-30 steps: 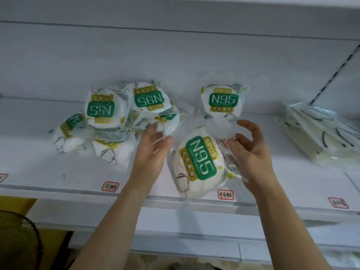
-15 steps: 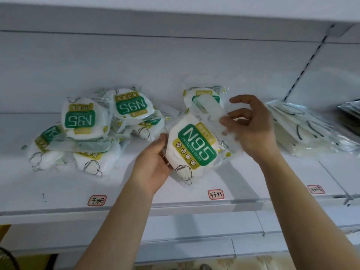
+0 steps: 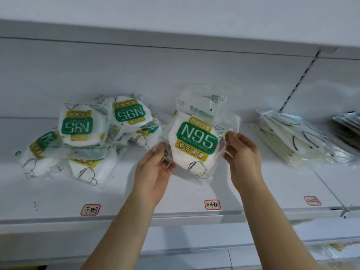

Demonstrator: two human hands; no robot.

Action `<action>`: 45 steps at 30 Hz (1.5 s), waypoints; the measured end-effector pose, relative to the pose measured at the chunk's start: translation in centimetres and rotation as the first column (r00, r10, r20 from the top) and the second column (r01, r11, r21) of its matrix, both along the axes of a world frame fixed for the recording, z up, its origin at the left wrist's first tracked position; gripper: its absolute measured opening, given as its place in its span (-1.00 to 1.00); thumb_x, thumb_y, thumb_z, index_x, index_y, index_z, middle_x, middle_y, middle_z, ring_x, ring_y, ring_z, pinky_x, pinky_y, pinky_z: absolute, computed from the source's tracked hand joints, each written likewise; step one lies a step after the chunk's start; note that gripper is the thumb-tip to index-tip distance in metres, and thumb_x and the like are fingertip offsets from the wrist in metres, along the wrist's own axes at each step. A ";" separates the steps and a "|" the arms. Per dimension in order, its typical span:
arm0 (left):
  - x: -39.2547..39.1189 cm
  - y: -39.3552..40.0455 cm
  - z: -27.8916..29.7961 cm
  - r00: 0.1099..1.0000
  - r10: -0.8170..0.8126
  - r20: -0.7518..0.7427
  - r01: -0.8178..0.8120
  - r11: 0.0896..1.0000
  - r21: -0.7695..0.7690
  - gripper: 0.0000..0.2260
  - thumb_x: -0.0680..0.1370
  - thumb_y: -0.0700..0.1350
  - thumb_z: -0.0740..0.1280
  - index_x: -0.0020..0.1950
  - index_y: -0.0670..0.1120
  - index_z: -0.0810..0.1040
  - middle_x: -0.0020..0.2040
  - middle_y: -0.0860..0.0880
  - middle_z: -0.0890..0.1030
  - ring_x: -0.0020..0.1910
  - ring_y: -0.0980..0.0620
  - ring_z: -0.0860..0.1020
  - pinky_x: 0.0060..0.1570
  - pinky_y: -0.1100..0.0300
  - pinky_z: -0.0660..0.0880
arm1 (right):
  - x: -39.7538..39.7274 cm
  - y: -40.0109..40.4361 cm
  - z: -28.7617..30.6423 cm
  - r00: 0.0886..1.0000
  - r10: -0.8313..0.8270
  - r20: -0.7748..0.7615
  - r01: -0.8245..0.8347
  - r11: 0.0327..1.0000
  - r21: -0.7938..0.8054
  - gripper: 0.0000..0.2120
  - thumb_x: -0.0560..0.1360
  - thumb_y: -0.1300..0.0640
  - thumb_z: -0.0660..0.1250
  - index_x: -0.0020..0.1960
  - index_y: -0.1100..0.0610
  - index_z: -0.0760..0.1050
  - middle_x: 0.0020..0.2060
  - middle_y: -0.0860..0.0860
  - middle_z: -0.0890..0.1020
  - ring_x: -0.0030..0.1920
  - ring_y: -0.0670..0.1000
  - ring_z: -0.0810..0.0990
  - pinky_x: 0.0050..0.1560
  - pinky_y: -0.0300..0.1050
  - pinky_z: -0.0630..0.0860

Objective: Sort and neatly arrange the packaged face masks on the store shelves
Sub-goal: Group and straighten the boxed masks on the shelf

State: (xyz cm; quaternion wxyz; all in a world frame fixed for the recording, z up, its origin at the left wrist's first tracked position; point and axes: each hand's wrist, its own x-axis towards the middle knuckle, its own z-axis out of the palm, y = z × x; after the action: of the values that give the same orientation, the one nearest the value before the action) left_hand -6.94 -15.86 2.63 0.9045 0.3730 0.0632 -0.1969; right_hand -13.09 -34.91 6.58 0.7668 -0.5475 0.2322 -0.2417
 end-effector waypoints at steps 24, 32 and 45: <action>0.9 -4.9 1.8 0.814 -0.350 0.463 0.107 0.874 0.473 -0.68 0.55 -0.13 0.45 0.30 -0.14 0.58 0.20 -0.09 0.70 0.22 -0.09 0.65 0.19 -0.02 0.58 | 2.6 -5.9 1.7 0.998 0.042 -0.038 -0.047 0.989 -0.142 -0.71 0.67 0.12 0.30 -0.20 0.16 0.61 -0.25 0.11 0.65 -0.17 0.15 0.63 0.02 0.21 0.55; 3.0 -6.5 0.6 0.885 -0.181 0.429 -0.079 0.850 0.521 -0.83 0.61 -0.26 0.40 0.18 -0.11 0.59 0.10 -0.04 0.74 0.09 -0.01 0.70 -0.03 0.14 0.64 | 3.0 -9.4 -2.2 0.909 0.353 -0.222 -0.414 0.830 -0.374 -0.66 0.42 0.21 0.56 0.15 0.24 0.60 0.05 0.33 0.69 0.01 0.30 0.70 0.00 0.26 0.64; 3.9 3.8 -3.5 0.665 -0.440 0.603 -0.578 0.206 0.789 -0.92 0.56 -0.20 0.41 -0.01 -0.04 0.66 -0.17 0.13 0.63 -0.17 0.13 0.57 -0.11 0.17 0.53 | 12.9 -10.6 -5.0 0.986 0.053 -0.158 -0.117 0.896 -0.429 -0.56 0.44 0.31 0.56 0.20 0.14 0.44 -0.04 0.24 0.68 -0.20 0.04 0.63 -0.30 -0.25 0.59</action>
State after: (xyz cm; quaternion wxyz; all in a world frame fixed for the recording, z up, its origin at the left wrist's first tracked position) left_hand -3.01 -12.05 -0.92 0.4008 0.8914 -0.1819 0.1078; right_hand -0.20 -45.55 1.54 0.6158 -0.7308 0.2020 -0.2143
